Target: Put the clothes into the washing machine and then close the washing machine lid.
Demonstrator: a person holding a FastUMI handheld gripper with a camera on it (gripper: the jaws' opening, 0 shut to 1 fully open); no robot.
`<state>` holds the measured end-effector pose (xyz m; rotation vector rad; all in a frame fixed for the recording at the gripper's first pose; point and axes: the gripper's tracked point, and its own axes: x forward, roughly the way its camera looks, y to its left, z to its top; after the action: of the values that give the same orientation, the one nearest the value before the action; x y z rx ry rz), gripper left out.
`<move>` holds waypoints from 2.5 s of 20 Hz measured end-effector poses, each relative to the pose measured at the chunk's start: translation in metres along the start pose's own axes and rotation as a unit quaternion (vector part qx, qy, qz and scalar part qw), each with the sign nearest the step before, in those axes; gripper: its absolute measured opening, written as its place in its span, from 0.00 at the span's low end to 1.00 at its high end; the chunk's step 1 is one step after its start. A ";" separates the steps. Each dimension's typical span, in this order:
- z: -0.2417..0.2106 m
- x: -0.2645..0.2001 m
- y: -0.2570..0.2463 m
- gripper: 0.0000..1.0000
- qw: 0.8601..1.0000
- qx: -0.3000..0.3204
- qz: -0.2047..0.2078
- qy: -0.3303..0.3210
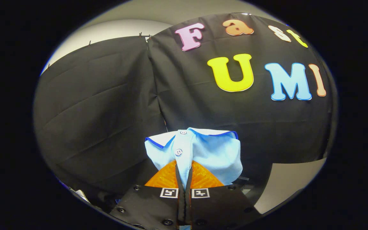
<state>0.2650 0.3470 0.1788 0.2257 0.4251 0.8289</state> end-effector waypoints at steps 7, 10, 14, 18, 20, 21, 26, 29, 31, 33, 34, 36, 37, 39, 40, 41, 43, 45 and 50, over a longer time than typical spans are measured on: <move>-0.043 0.036 0.038 0.01 0.999 -0.012 0.036 0.020; -0.070 0.053 0.042 0.01 0.998 -0.019 0.039 0.036; -0.107 0.078 0.041 0.01 0.998 -0.021 0.042 0.044; -0.149 0.099 0.025 0.01 0.997 -0.026 0.025 0.064; -0.169 0.111 0.017 0.01 0.997 -0.036 0.013 0.072; -0.182 0.115 0.009 0.01 0.996 -0.039 0.005 0.079; -0.236 0.135 -0.027 0.01 0.991 -0.029 -0.034 0.125; -0.264 0.145 -0.036 0.01 0.986 -0.029 -0.048 0.154; -0.279 0.150 -0.038 0.01 0.984 -0.028 -0.052 0.168; -0.290 0.155 -0.039 0.01 0.982 -0.023 -0.054 0.182; -0.293 0.158 -0.042 0.02 0.980 -0.026 -0.057 0.187; -0.301 0.160 -0.043 0.02 0.978 -0.030 -0.060 0.197; -0.303 0.160 -0.044 0.01 0.977 -0.031 -0.062 0.201; -0.304 0.162 -0.042 0.02 0.977 -0.025 -0.062 0.204; -0.305 0.162 -0.042 0.01 0.976 -0.023 -0.062 0.207; -0.304 0.163 -0.043 0.02 0.976 -0.022 -0.061 0.209; -0.301 0.163 -0.044 0.01 0.975 -0.017 -0.063 0.212; -0.298 0.164 -0.047 0.01 0.975 -0.014 -0.066 0.212; -0.300 0.166 -0.051 0.02 0.974 -0.008 -0.069 0.214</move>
<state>0.2632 0.4469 -0.1525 -0.0027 0.8293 0.7419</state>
